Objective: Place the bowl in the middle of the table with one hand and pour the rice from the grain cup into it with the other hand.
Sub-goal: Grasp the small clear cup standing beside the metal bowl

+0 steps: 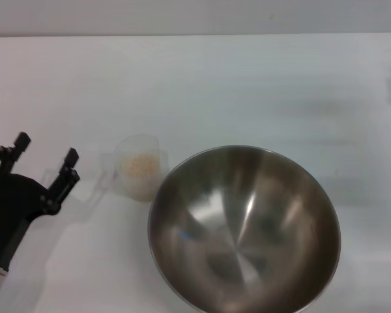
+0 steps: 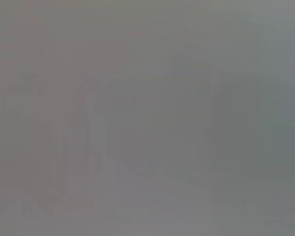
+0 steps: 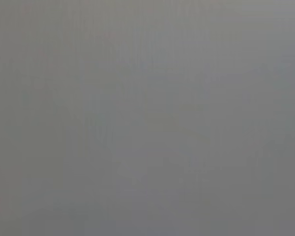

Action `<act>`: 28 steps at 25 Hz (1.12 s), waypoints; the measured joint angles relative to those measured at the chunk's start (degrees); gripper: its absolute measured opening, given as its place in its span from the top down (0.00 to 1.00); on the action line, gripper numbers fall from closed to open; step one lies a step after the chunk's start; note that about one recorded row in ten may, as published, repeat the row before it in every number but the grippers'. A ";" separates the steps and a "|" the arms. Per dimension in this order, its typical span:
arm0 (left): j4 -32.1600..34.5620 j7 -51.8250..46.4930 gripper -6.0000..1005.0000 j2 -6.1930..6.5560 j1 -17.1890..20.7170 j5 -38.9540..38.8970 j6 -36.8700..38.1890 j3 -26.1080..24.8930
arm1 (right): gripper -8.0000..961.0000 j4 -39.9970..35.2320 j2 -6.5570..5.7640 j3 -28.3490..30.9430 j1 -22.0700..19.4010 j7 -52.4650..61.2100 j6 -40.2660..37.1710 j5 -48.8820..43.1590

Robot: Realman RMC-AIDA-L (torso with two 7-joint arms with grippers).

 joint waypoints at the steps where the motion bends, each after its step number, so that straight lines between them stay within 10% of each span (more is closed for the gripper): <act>1: 0.01 -0.11 0.24 -0.02 0.07 0.00 -0.48 0.60 | 0.57 0.18 -0.21 0.00 0.24 0.00 0.00 0.05; 28: -0.14 0.04 0.25 -0.27 -4.47 -0.52 -12.86 3.58 | 0.57 1.48 -0.82 -0.04 0.84 0.09 -0.07 0.22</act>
